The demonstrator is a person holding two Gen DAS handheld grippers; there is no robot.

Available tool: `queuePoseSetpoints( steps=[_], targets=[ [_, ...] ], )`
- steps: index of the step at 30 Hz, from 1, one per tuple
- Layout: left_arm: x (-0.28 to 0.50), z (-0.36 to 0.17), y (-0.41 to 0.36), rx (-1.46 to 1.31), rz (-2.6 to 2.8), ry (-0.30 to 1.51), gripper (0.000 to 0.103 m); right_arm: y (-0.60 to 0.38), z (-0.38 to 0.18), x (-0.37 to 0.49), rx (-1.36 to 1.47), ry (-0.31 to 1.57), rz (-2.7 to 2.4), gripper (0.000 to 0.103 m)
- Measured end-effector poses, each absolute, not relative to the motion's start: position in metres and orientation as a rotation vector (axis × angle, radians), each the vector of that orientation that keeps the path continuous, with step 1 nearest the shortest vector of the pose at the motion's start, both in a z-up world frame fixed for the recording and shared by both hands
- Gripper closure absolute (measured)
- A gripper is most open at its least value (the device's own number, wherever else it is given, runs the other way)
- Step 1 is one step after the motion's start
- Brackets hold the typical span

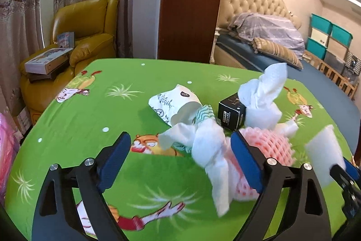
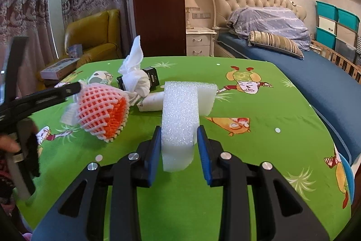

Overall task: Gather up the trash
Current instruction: 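Grasp a white foam block with the right gripper while the left grasps a tissue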

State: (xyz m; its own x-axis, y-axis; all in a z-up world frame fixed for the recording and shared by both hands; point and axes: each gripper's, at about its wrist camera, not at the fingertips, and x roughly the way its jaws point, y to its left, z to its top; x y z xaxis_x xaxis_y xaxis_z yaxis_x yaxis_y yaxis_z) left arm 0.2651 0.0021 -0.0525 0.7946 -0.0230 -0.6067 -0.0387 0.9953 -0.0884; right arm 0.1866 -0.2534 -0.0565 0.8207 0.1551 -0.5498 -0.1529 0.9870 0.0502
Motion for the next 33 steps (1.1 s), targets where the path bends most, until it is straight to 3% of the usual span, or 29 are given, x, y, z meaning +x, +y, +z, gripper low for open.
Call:
queuePoseSetpoints(
  steps=[3, 7, 9, 33],
  targets=[
    [0.278, -0.062, -0.005, -0.098, -0.006, 0.716, 0.034, -0.256, -0.057, 0.187, 0.014, 0.586, 0.169, 0.072],
    [0.267, -0.068, -0.013, -0.084, -0.047, 0.729, 0.068, -0.259, -0.059, 0.185, 0.030, 0.593, 0.174, 0.072],
    [0.253, -0.066, -0.012, -0.076, -0.059, 0.704, 0.071, -0.259, -0.058, 0.184, 0.033, 0.591, 0.181, 0.072],
    [0.125, -0.046, 0.034, 0.001, -0.059, 0.547, 0.072, -0.193, -0.030, 0.115, -0.119, 0.482, 0.378, 0.072]
  ],
)
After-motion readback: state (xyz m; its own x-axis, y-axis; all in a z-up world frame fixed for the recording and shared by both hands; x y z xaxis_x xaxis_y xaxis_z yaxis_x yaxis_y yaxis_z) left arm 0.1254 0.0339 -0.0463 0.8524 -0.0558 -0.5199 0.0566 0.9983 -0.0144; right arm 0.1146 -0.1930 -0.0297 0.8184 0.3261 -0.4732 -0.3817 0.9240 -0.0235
